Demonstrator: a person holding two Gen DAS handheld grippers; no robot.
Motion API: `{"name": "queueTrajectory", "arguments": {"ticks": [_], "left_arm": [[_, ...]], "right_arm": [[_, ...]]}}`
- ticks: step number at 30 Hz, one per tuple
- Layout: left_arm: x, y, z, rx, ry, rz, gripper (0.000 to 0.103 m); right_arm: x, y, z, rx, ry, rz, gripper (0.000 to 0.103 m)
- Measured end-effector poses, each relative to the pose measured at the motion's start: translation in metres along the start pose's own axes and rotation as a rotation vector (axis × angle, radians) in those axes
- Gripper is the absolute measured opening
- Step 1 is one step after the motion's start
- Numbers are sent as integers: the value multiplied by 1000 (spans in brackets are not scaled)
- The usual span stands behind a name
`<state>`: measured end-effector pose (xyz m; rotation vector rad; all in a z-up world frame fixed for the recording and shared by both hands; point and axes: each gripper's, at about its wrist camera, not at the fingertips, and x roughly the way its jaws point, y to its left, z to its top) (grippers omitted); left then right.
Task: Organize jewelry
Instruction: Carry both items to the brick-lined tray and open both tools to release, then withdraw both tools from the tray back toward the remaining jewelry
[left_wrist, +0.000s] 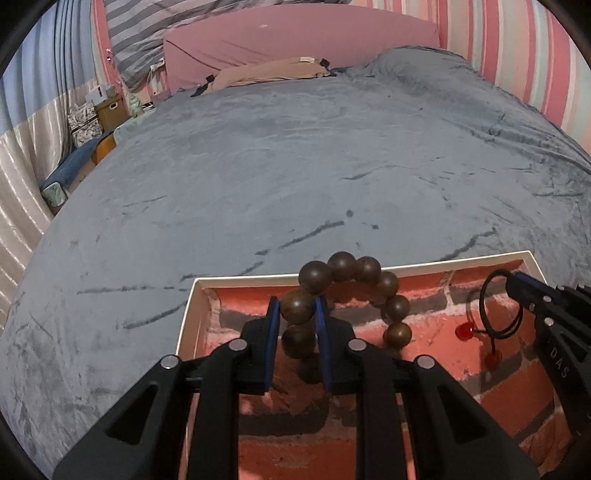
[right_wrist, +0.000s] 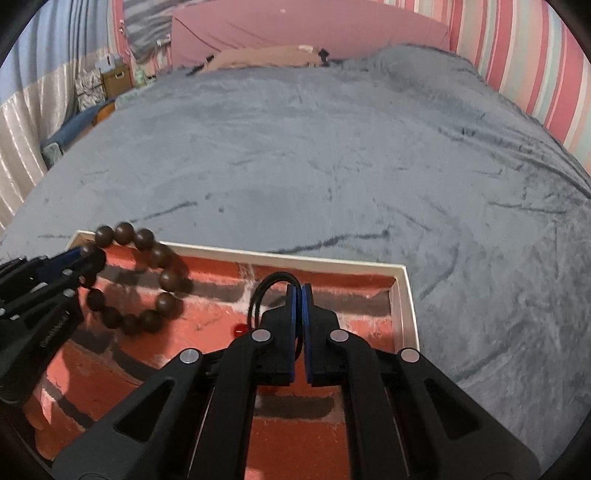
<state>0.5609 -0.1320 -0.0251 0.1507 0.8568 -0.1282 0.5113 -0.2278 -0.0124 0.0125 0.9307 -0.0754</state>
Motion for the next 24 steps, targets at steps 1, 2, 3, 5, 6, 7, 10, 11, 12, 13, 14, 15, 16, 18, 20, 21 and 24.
{"name": "queueTrajectory", "arguments": {"ticks": [1,2,3,5,6,7,10,11,12,13,14,15,16,18,20,21,24], "left_arm": [[2,-1,0,6,7,5,20],[5,-2,1,11,18,5,20],[6,-1,-1,13,24,5,20],[9,1,-2,9,36,4,20],[11,3,-2,2,46,0,20],[13,4,-2,-3,55,-1,20],[18,6,-3,-10,77,-5,20],[17,6,-4,-6,75,3,20],[16,6,-3,-1,70,13,21],[15,5,-4,4,71,15,21],[15,4,-4,9,73,18,21],[15,4,-4,15,78,22,22],[15,4,-5,16,82,20,26],[12,5,-5,14,75,25,42],[4,6,-5,19,46,28,50],[1,6,-5,20,39,23,50],[-14,10,-1,1,21,0,54]], "right_arm": [[3,0,0,-1,16,-6,4],[6,0,-1,-3,33,-10,4],[10,0,-1,-5,56,-13,4],[15,-2,-3,-1,80,-19,4],[17,-4,-3,4,91,-16,4],[20,-6,-4,13,106,-7,4],[23,-8,-4,23,116,-2,4],[23,-8,-5,20,113,-3,4],[23,-8,-4,17,112,-3,4],[23,-7,-4,16,112,-2,5],[25,-8,-4,17,118,0,5],[26,-9,-4,20,126,4,5],[27,-9,-3,24,128,10,5],[26,-11,-3,34,119,15,24],[22,-12,-2,38,106,13,42],[19,-12,-2,35,100,10,45],[10,-11,0,30,89,7,52]]}}
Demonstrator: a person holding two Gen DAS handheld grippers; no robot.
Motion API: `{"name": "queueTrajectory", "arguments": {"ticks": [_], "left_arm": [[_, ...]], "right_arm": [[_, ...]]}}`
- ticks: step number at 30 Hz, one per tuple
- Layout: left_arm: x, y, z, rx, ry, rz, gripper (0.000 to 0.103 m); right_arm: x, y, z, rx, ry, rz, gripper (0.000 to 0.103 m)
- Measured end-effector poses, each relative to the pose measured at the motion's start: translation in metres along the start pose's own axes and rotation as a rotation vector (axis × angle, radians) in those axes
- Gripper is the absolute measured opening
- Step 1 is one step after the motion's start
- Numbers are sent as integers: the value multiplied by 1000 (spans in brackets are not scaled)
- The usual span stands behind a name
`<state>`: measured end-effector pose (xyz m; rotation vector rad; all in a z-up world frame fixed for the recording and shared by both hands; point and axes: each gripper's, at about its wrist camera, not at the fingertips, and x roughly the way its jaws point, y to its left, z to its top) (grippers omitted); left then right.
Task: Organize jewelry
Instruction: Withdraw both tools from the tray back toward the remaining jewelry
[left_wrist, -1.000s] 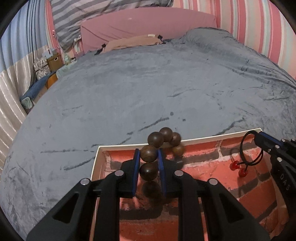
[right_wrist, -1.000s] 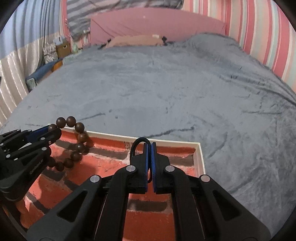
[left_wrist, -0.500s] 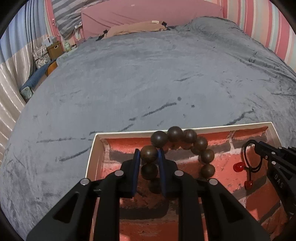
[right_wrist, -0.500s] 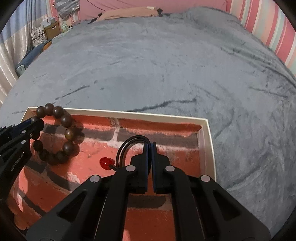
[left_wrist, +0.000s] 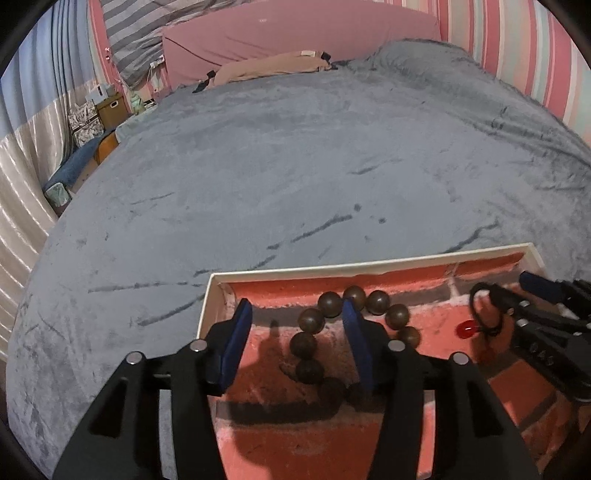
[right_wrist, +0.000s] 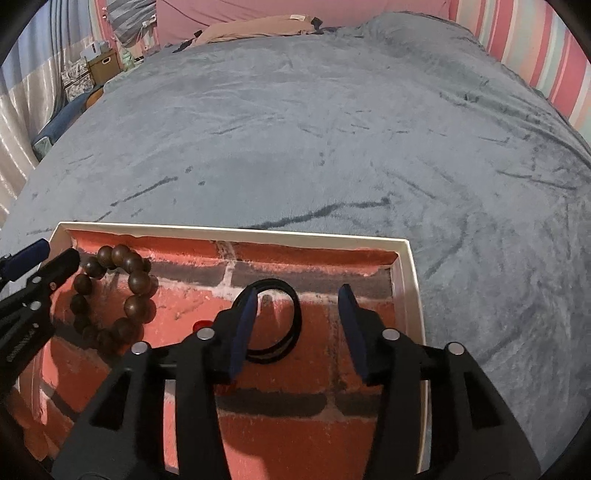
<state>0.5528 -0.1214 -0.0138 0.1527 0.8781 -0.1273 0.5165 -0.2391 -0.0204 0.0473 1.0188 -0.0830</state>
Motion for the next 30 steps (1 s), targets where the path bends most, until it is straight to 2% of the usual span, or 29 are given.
{"name": "queueTrajectory", "arguments": {"ticks": [2,4,6,7,9,15,21,30], "left_arm": [[-17,6,3,-25,-30,-13,64],[-35,10,5,-36,-66,-17,76],[-57,18,3,-56,-108,-10,86],[-65,22,2,-64,-121,-11,88],[-85,29,-4,-77,-153,-12,89],[-148,45,-40,-115,-236,36,89],[-207,53,-85,-137,-320,65,89],[-271,51,-131,-147,-382,95,89]], "right_arm": [[-13,-1,1,6,-24,5,58],[-30,-3,1,19,-64,21,67],[-54,-6,-2,34,-114,42,81],[-62,-7,-4,37,-130,43,83],[-82,-8,-11,43,-164,40,89],[-154,-2,-51,31,-307,28,98],[-210,6,-107,6,-433,-18,99],[-274,15,-169,-27,-539,-43,99]]}}
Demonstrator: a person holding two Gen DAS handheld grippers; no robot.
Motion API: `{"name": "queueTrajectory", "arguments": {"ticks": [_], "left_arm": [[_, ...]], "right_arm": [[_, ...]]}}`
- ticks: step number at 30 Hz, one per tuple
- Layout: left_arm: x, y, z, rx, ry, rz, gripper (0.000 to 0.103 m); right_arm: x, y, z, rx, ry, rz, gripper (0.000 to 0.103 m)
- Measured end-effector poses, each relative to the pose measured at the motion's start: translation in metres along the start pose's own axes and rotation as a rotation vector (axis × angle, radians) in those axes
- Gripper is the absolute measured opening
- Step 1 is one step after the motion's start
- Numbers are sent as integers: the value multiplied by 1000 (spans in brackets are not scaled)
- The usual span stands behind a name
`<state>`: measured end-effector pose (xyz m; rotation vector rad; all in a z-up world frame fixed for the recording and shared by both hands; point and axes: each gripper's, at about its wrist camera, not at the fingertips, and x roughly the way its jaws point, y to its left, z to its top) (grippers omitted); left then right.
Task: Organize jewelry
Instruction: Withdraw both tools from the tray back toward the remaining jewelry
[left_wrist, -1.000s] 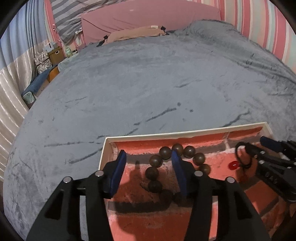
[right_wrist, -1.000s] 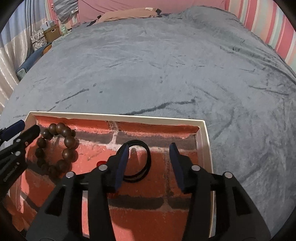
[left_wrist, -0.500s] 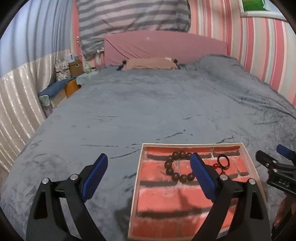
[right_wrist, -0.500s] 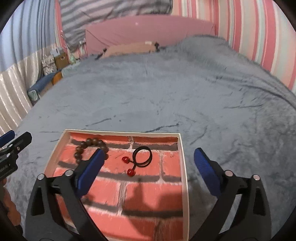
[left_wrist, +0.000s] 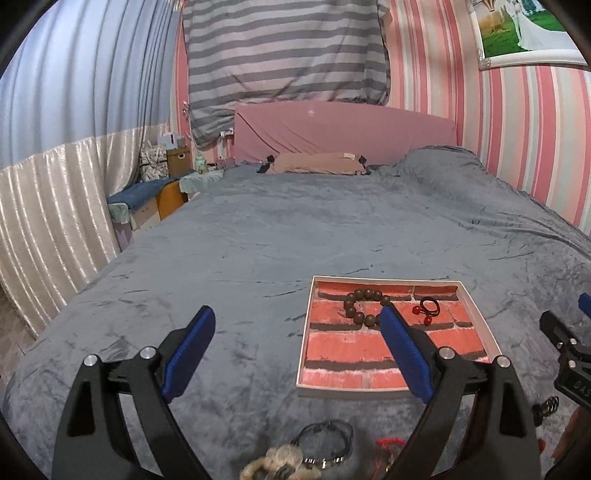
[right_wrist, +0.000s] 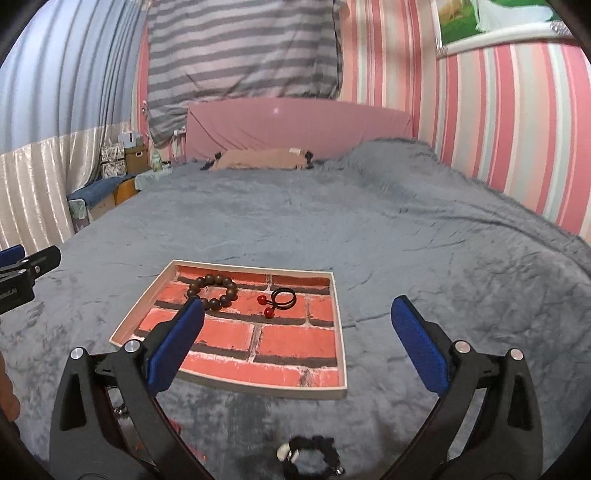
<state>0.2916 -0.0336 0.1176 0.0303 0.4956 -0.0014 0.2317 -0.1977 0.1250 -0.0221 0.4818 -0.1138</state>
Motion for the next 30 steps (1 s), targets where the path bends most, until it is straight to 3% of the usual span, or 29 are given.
{"name": "queueTrajectory", "arguments": {"ticks": [8,17,30], "left_arm": [[-46,6,-16,-18,-24,-3,89],[-88,16,-50,6,-65,47,92],[-101,42,-89,-38,-20,25,92]], "right_arm": [[-56,-2,-12,-1,-65,5,99],[-98,-13,-36,10,-103,-14,99],[-125,-22,-86,-57,-96,-138,99]]}}
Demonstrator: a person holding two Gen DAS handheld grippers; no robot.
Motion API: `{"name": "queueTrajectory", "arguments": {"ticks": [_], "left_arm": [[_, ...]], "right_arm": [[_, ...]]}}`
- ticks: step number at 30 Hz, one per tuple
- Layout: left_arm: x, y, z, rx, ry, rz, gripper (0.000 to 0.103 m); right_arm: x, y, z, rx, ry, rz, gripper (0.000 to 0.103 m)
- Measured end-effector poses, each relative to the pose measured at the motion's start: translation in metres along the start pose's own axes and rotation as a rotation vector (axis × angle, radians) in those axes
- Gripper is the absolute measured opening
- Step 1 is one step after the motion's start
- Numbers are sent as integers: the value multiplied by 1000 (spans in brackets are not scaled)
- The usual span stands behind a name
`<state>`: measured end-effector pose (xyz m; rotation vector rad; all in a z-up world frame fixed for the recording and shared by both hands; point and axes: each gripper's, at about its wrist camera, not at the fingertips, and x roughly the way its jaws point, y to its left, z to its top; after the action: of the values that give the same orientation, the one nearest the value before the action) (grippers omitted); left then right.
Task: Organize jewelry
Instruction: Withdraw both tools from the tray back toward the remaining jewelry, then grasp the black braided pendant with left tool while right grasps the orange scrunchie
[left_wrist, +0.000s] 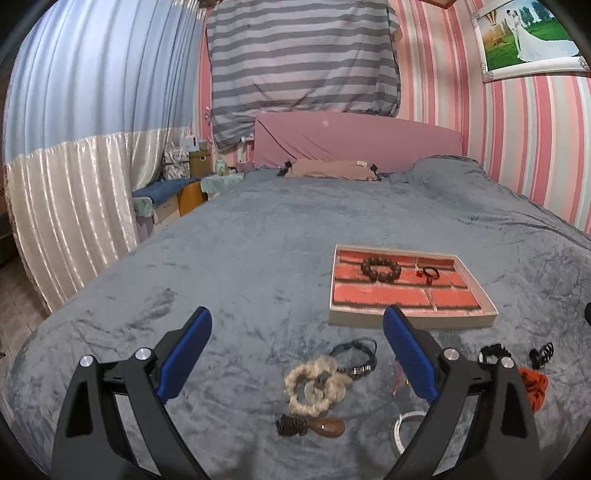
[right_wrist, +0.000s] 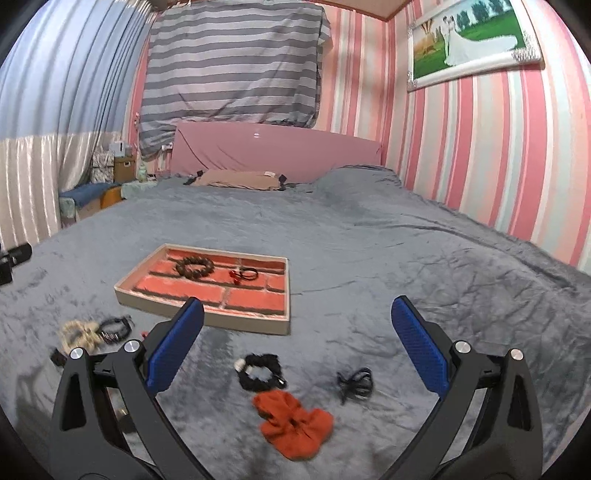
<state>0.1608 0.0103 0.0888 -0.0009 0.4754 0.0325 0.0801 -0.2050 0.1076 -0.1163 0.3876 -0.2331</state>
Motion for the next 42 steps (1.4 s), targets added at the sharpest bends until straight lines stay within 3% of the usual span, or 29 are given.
{"name": "queueTrajectory", "arguments": {"ticks": [8,20,34,42], "left_arm": [[8,17,-20,-32,74,-15,92],[27,21,-57,20,138,-27,92],[50,13,-96,81,225,-87,92],[64,19,-96,77,244,-101,91]], "right_arm": [[1,-17,-28,41,64,8,99],[18,-38,-61,94,139,-21,99],[50,-26,-102,98,267,16,98],[69,-21,-109,103,319,46,89]]}}
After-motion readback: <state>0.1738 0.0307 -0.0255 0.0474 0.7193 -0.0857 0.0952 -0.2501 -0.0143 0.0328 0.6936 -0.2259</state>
